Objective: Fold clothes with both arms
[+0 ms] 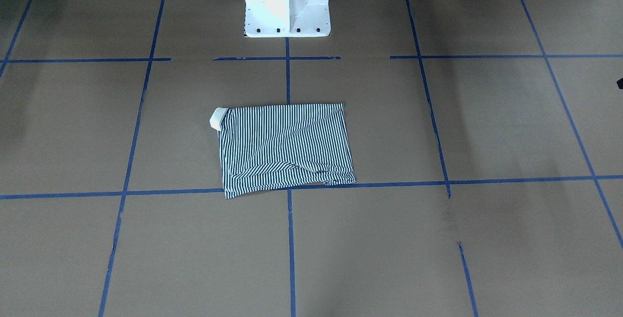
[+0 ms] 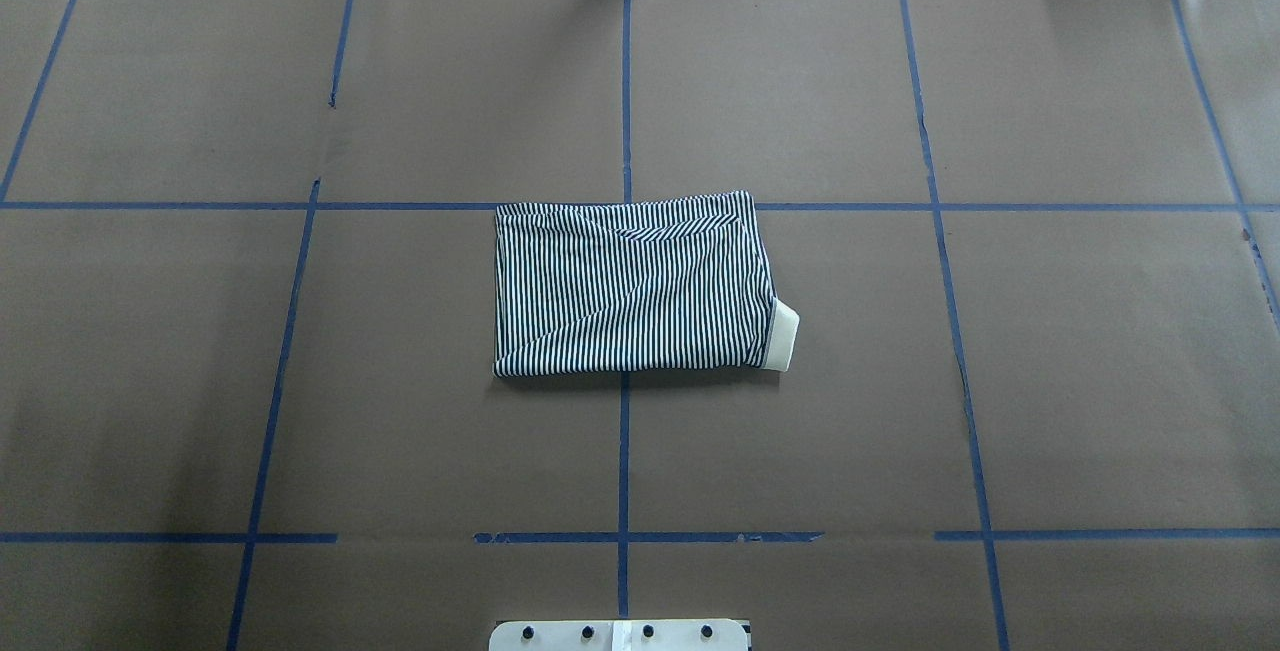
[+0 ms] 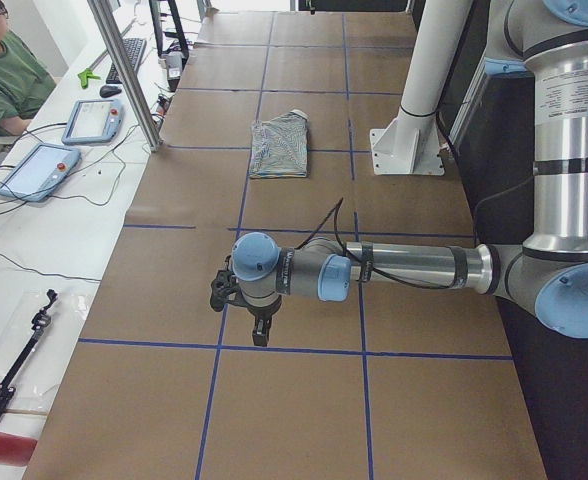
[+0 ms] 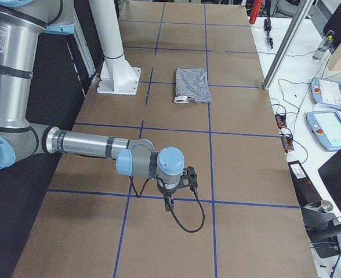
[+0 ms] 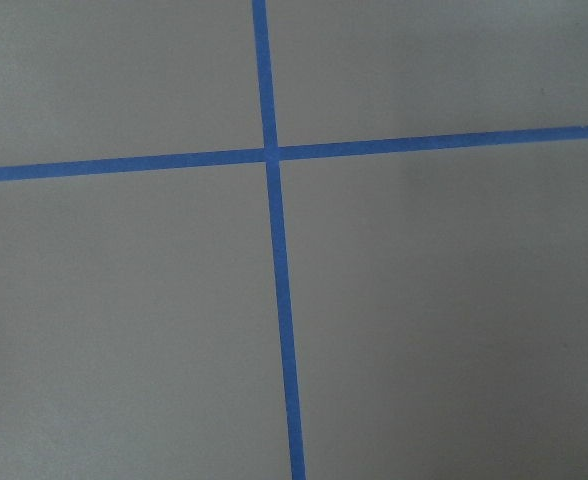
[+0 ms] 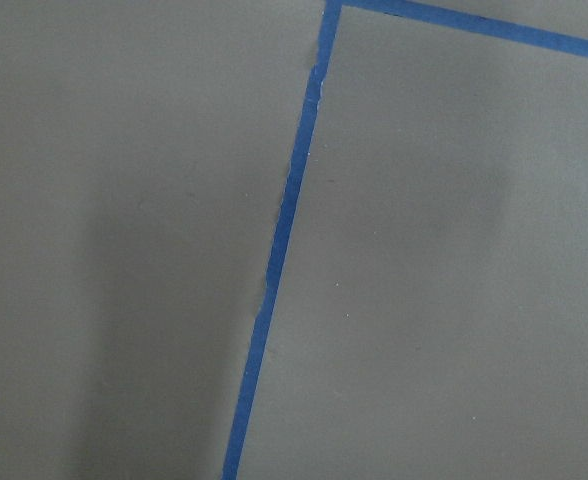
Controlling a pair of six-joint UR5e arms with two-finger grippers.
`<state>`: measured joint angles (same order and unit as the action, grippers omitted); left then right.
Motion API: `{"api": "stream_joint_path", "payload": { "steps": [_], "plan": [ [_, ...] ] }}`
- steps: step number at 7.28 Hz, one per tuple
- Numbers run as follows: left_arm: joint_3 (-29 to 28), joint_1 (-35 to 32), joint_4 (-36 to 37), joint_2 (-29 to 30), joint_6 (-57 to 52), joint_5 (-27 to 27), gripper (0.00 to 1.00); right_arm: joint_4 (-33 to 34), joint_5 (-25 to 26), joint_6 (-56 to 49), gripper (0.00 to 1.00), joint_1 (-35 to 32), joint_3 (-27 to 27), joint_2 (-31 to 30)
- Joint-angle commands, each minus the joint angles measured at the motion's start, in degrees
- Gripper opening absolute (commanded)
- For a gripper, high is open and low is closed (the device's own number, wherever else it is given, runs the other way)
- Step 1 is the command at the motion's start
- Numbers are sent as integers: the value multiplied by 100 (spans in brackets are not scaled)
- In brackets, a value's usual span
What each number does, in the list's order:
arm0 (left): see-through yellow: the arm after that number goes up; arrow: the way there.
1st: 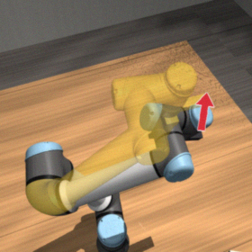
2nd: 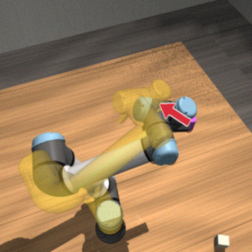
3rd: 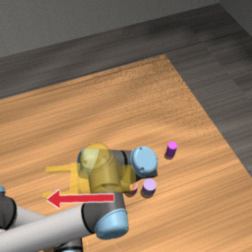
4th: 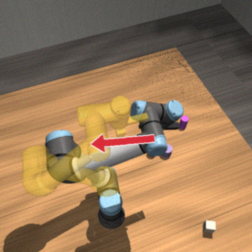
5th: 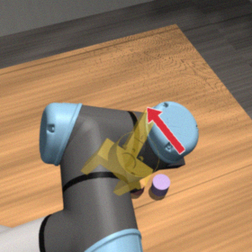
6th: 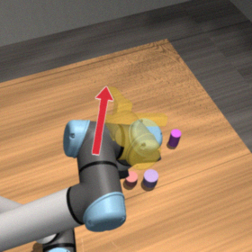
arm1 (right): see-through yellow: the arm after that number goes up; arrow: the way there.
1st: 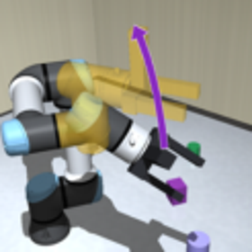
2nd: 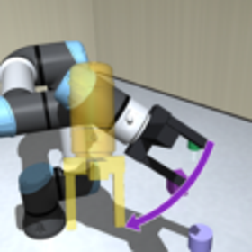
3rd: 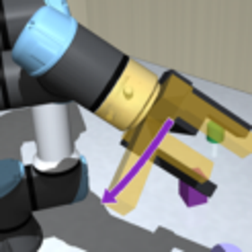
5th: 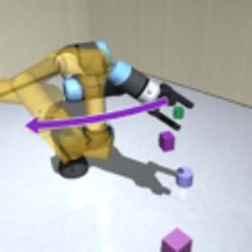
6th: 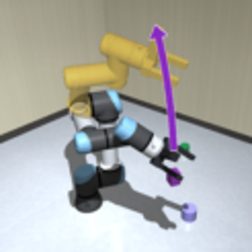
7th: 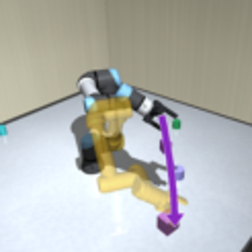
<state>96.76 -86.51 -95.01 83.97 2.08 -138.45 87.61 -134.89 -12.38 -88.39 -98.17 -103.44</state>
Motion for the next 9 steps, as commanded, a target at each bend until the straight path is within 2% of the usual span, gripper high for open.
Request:
{"api": "stream_joint_path", "payload": {
  "steps": [1,2,9],
  "plan": [
    [9,-24,18,-38,3,11,100,2,-19,530,100,-55,-9,-1],
    [27,-24,18,-38,3,20,100,-7,-11,761,100,-47,-44,-1],
    [36,3,0,-3,3,29,100,-16,24,666,100,-47,-62,-1]
  ]
}}
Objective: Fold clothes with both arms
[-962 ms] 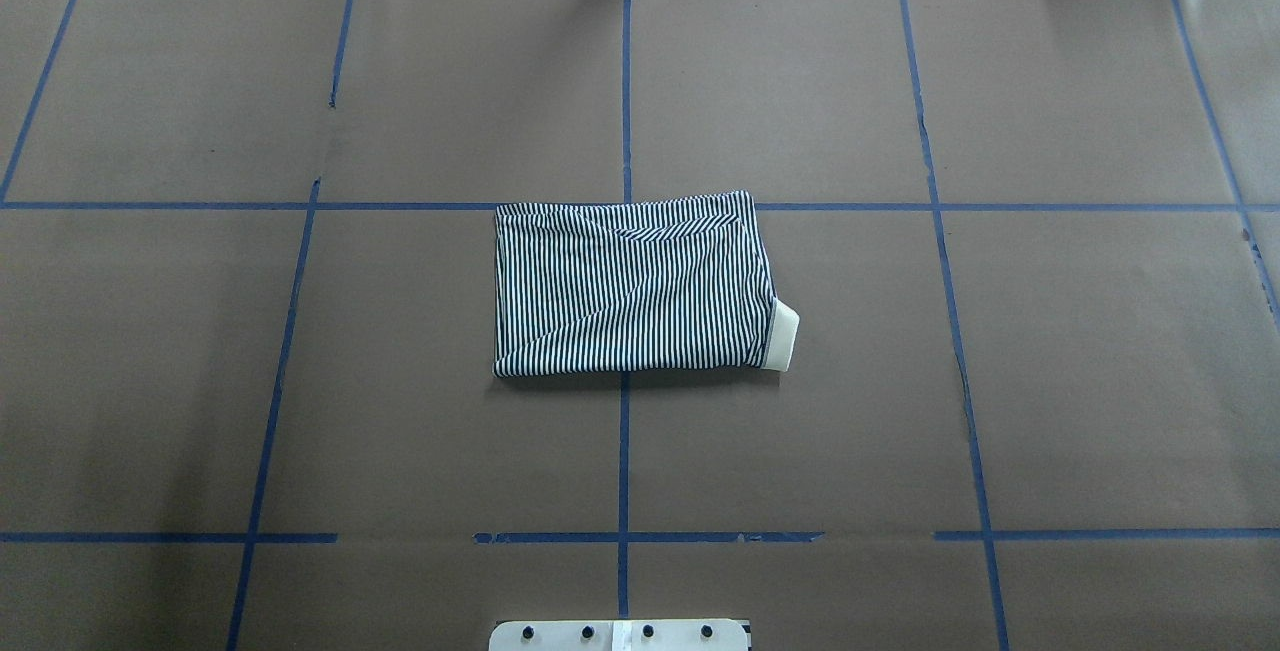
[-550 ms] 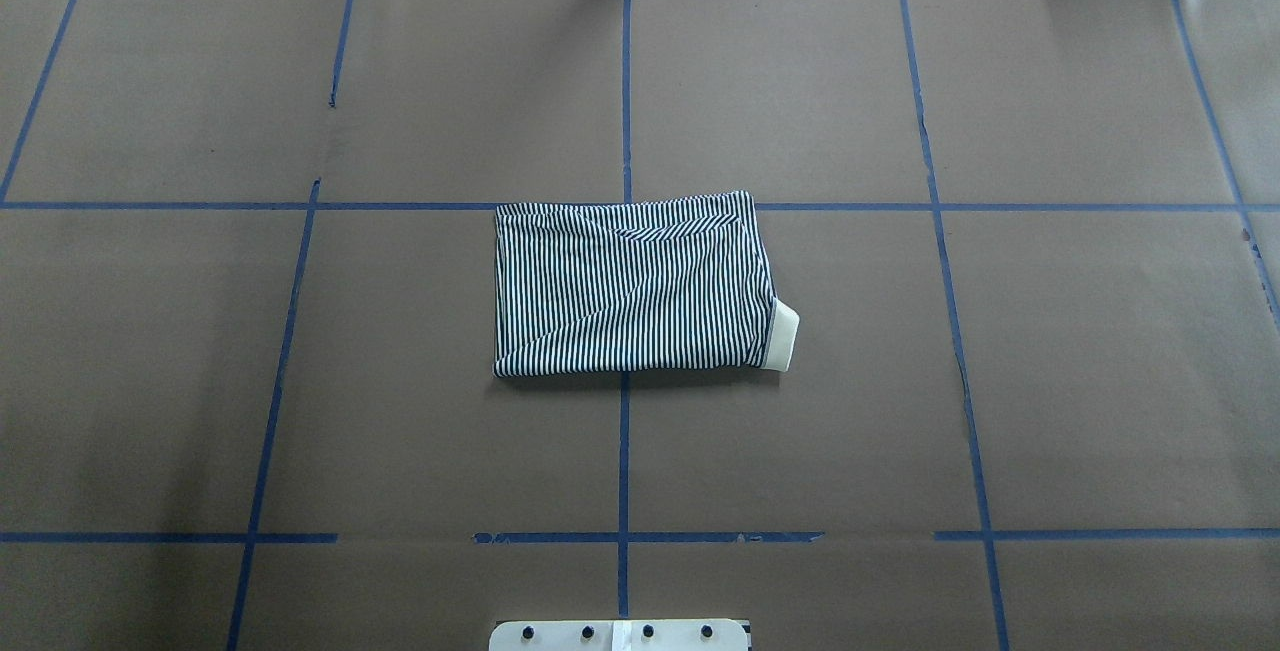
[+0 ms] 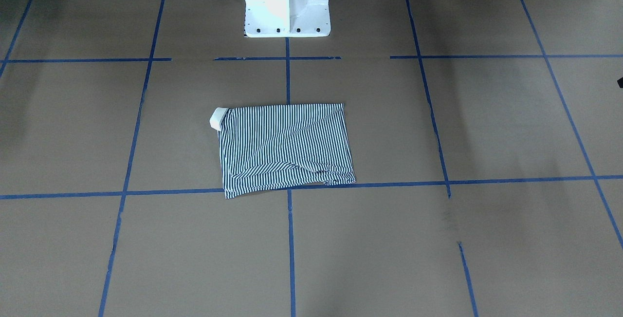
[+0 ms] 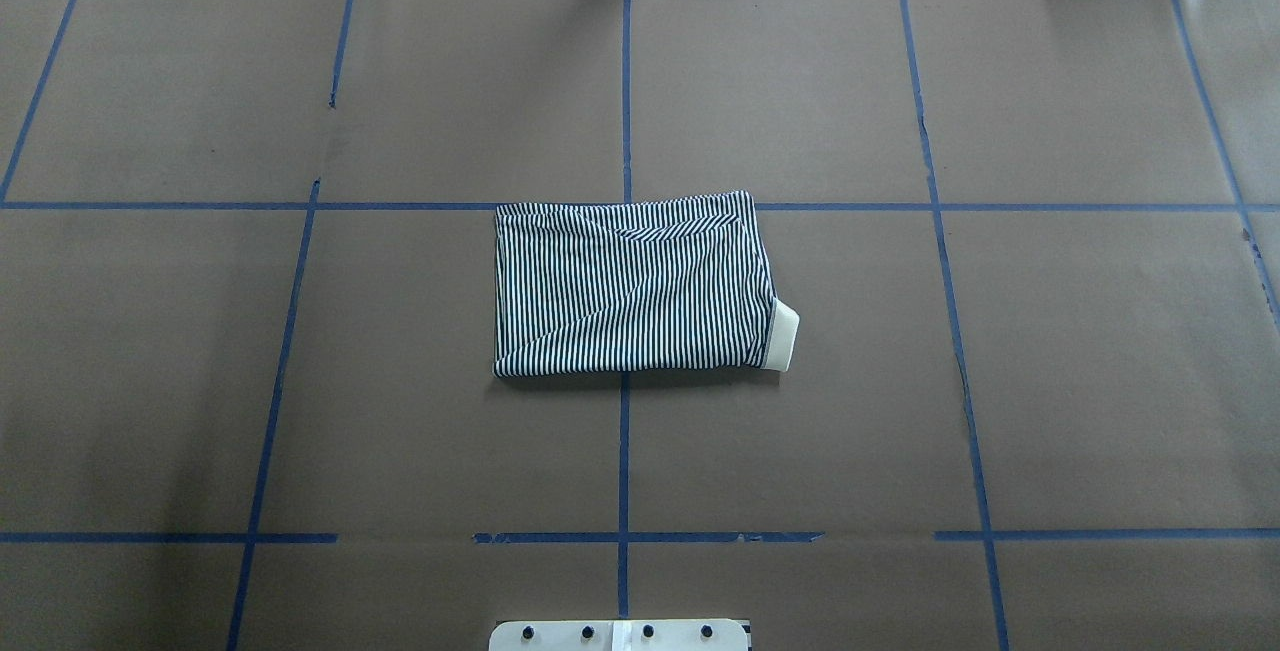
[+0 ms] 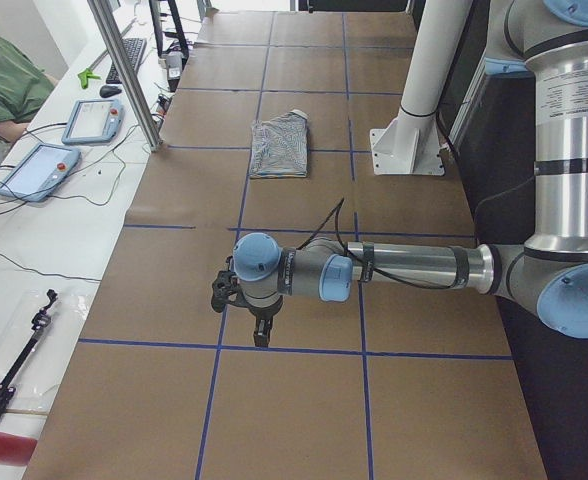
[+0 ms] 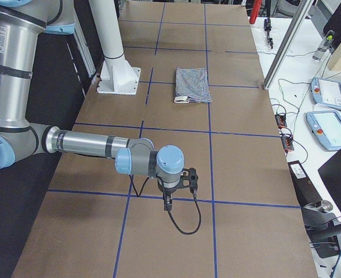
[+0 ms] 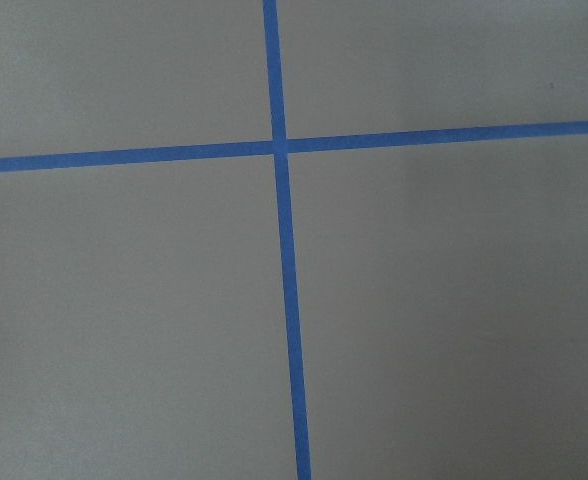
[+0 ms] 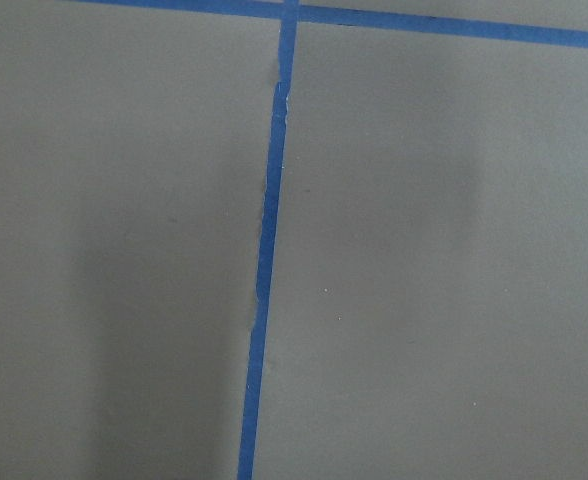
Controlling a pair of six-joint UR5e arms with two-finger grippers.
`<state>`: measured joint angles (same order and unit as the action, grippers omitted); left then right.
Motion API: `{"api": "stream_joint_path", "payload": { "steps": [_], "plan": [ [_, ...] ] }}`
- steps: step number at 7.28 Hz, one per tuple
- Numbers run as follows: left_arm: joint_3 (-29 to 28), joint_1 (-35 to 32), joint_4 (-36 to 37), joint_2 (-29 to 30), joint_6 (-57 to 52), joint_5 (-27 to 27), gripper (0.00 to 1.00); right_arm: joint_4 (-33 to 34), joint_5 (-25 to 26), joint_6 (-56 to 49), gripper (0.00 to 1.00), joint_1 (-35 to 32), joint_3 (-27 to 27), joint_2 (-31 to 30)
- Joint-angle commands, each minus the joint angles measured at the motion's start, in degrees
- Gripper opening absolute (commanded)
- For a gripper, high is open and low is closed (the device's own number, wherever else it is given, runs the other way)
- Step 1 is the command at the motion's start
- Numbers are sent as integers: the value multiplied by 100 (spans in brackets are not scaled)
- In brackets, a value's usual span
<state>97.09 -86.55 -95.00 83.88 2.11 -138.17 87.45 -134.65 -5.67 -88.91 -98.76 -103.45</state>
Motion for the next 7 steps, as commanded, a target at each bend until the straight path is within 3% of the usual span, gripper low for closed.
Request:
{"api": "stream_joint_path", "payload": {
  "steps": [1,7],
  "plan": [
    [12,6,-10,5,0,0,100,0,0,-4,100,6,-3,0],
    [3,-3,-19,5,0,-9,100,0,0,-4,100,6,-3,61]
  ]
}}
